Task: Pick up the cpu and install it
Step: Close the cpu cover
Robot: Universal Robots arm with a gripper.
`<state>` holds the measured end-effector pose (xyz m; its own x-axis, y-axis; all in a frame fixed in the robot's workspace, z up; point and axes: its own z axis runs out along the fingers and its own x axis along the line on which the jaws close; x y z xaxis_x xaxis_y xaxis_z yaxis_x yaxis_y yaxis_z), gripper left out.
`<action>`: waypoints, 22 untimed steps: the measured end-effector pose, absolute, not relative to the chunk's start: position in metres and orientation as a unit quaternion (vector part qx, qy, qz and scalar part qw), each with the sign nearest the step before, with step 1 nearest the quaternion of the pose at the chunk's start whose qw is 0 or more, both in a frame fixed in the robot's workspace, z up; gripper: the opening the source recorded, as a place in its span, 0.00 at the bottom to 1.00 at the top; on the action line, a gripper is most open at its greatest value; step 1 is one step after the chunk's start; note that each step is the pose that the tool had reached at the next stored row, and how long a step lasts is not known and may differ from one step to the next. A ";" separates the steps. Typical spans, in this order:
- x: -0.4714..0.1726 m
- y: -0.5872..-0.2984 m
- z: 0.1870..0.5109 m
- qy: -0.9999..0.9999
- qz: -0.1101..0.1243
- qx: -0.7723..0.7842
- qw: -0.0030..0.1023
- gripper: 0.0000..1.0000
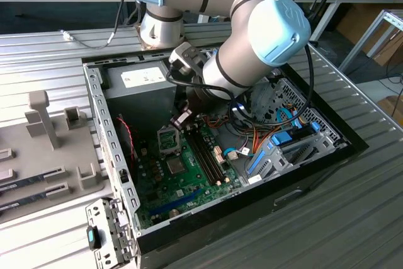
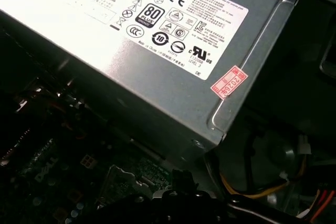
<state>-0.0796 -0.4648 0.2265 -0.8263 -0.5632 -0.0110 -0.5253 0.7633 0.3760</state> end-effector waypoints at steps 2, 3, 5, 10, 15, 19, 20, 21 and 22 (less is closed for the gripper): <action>-0.080 -0.465 0.228 -0.937 -0.185 0.292 0.051 0.11; -0.080 -0.465 0.228 -0.936 -0.186 0.293 0.051 0.11; -0.080 -0.465 0.229 -0.936 -0.186 0.295 0.052 0.11; -0.080 -0.467 0.231 -0.934 -0.187 0.299 0.052 0.11; -0.080 -0.471 0.233 -0.933 -0.187 0.304 0.053 0.11; -0.080 -0.472 0.236 -0.932 -0.189 0.306 0.053 0.11; -0.080 -0.472 0.236 -0.932 -0.189 0.306 0.053 0.11; -0.080 -0.472 0.236 -0.932 -0.189 0.306 0.053 0.11; -0.080 -0.472 0.237 -0.932 -0.189 0.306 0.052 0.11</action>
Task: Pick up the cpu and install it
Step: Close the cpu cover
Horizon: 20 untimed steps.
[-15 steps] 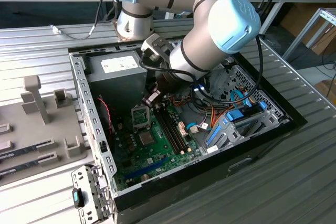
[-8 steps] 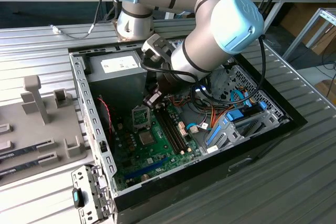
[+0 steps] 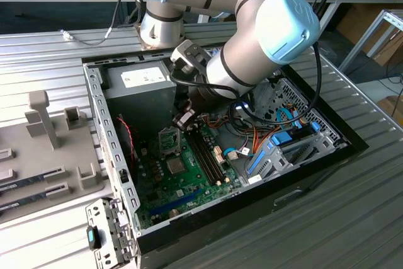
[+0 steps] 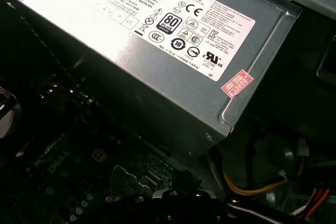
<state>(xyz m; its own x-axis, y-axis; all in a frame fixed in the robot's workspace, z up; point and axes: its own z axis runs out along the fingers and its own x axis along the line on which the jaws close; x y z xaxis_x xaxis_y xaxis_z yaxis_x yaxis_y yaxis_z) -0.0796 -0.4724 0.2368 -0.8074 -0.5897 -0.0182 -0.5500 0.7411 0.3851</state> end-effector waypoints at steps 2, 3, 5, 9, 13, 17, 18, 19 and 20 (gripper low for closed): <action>-0.080 -0.472 0.238 -0.931 -0.190 0.306 0.052 0.11; -0.080 -0.472 0.238 -0.931 -0.191 0.306 0.052 0.11; -0.080 -0.472 0.239 -0.931 -0.191 0.306 0.052 0.11; -0.080 -0.473 0.241 -0.931 -0.192 0.306 0.052 0.11; -0.080 -0.473 0.242 -0.931 -0.194 0.306 0.051 0.11; -0.080 -0.473 0.242 -0.930 -0.196 0.306 0.050 0.11; -0.080 -0.473 0.242 -0.930 -0.196 0.306 0.050 0.11; -0.080 -0.474 0.242 -0.930 -0.196 0.306 0.050 0.11; -0.080 -0.474 0.242 -0.930 -0.196 0.306 0.050 0.11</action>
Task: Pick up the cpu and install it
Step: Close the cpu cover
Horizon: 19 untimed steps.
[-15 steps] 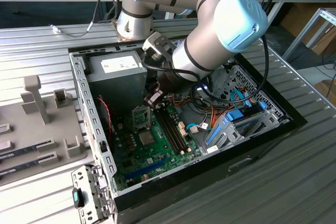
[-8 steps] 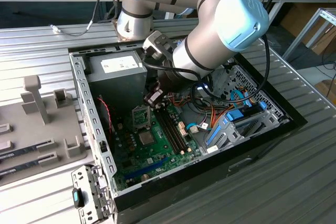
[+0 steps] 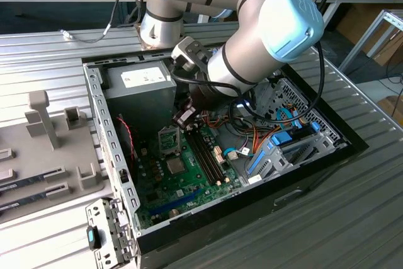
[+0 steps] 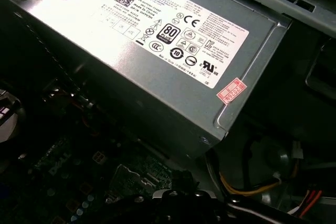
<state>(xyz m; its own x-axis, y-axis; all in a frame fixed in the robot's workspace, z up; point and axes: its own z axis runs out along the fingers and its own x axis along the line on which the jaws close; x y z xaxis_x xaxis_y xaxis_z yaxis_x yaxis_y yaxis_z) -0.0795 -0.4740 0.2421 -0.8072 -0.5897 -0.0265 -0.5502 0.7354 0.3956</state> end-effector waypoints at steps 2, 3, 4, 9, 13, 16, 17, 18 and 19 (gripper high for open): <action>-0.080 -0.474 0.242 -0.930 -0.196 0.306 0.050 0.11; -0.080 -0.475 0.242 -0.930 -0.196 0.306 0.050 0.11; -0.080 -0.475 0.242 -0.930 -0.196 0.306 0.050 0.11; -0.080 -0.475 0.243 -0.930 -0.198 0.306 0.050 0.11; -0.079 -0.476 0.244 -0.929 -0.201 0.307 0.049 0.11; -0.080 -0.477 0.244 -0.929 -0.202 0.307 0.048 0.11; -0.079 -0.478 0.244 -0.929 -0.203 0.307 0.049 0.11; -0.078 -0.478 0.243 -0.929 -0.204 0.306 0.049 0.11; -0.075 -0.478 0.241 -0.928 -0.204 0.306 0.052 0.11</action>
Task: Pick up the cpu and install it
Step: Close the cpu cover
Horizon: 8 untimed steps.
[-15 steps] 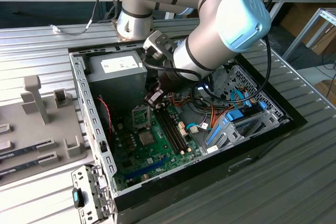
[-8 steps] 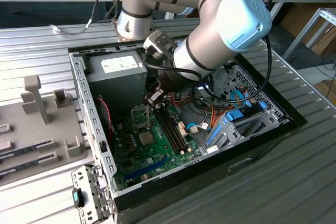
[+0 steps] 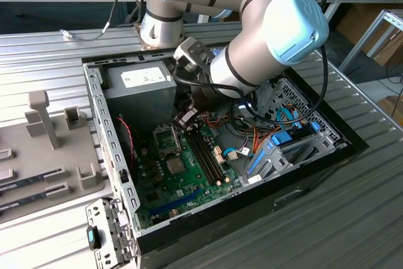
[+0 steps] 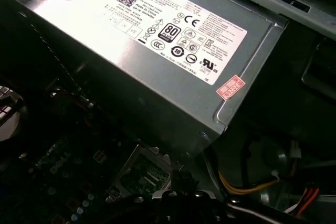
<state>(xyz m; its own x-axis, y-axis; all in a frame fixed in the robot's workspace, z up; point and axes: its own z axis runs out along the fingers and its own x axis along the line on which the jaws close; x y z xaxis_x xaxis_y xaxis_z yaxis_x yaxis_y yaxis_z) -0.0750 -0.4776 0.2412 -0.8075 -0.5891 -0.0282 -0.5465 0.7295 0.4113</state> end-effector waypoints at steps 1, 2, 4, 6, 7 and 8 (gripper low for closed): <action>-0.072 -0.478 0.240 -0.928 -0.205 0.306 0.054 0.11; -0.066 -0.478 0.238 -0.928 -0.205 0.305 0.055 0.11; -0.054 -0.470 0.231 -0.928 -0.207 0.304 0.059 0.11; -0.054 -0.463 0.226 -0.928 -0.207 0.304 0.059 0.11; -0.055 -0.463 0.224 -0.928 -0.207 0.304 0.059 0.11; -0.056 -0.463 0.221 -0.928 -0.207 0.304 0.059 0.11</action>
